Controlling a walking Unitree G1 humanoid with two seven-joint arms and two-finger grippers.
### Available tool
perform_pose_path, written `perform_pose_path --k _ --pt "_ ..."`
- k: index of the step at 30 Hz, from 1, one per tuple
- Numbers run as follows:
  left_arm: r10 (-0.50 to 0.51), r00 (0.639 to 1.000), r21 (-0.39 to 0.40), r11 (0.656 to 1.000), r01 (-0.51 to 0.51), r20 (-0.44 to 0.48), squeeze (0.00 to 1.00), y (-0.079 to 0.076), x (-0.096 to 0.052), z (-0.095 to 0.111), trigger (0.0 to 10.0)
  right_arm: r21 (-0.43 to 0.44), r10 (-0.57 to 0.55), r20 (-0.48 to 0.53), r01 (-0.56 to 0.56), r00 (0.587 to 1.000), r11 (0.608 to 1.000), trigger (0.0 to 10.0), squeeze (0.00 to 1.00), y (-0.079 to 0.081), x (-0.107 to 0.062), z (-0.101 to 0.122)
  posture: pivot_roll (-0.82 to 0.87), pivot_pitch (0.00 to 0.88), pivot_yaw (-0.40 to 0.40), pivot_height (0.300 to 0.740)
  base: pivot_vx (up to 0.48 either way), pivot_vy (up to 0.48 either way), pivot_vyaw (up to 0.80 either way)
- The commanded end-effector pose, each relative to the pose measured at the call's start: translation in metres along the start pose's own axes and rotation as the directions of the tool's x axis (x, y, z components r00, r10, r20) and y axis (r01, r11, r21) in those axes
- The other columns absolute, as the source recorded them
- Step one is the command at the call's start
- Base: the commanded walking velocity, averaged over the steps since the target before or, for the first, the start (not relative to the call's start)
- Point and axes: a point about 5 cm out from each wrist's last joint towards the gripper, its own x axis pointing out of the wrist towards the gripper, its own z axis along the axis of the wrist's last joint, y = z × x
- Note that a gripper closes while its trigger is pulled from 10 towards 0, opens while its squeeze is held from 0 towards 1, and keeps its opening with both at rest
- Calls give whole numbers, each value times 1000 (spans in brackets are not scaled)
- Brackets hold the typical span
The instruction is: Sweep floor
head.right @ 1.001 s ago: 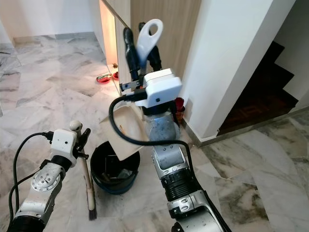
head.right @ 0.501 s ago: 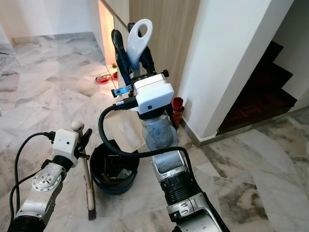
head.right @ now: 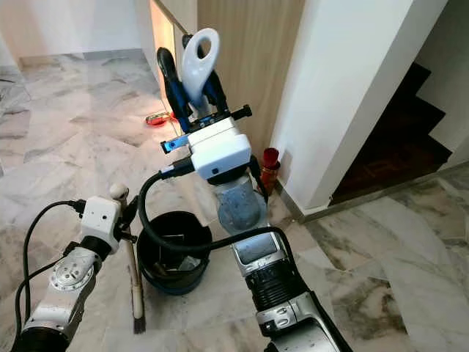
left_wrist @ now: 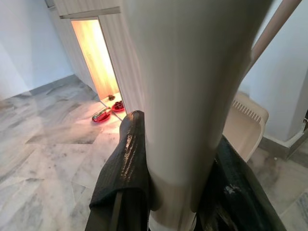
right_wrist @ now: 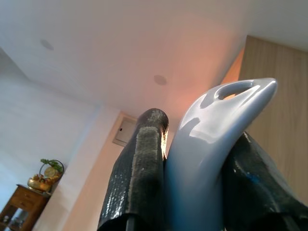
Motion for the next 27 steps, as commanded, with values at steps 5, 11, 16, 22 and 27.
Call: perform_pose_path --k 5,11,16,22,27 --pt "-20 998 40 999 18 57 0 -1 5 11 10000 -64 51 141 -43 989 997 10000 0 2 8 21 210 0 -87 740 0 0 0" --pt "-23 998 44 999 21 56 0 -2 5 10 10000 -13 42 108 -41 993 999 10000 0 4 7 17 209 0 -87 740 0 0 0" --pt "-24 998 47 999 21 56 0 -2 5 10 10000 -9 80 94 -79 992 997 10000 0 10 6 15 212 0 -87 740 0 0 0" --pt "-27 998 49 999 24 54 0 -2 6 10 10000 -29 53 51 -51 997 998 10000 0 5 4 8 207 0 -84 740 0 0 0" --pt "-29 998 46 999 27 49 0 -3 5 9 10000 -86 -36 -77 30 996 996 10000 0 -17 -5 -14 204 0 -82 740 0 0 0"
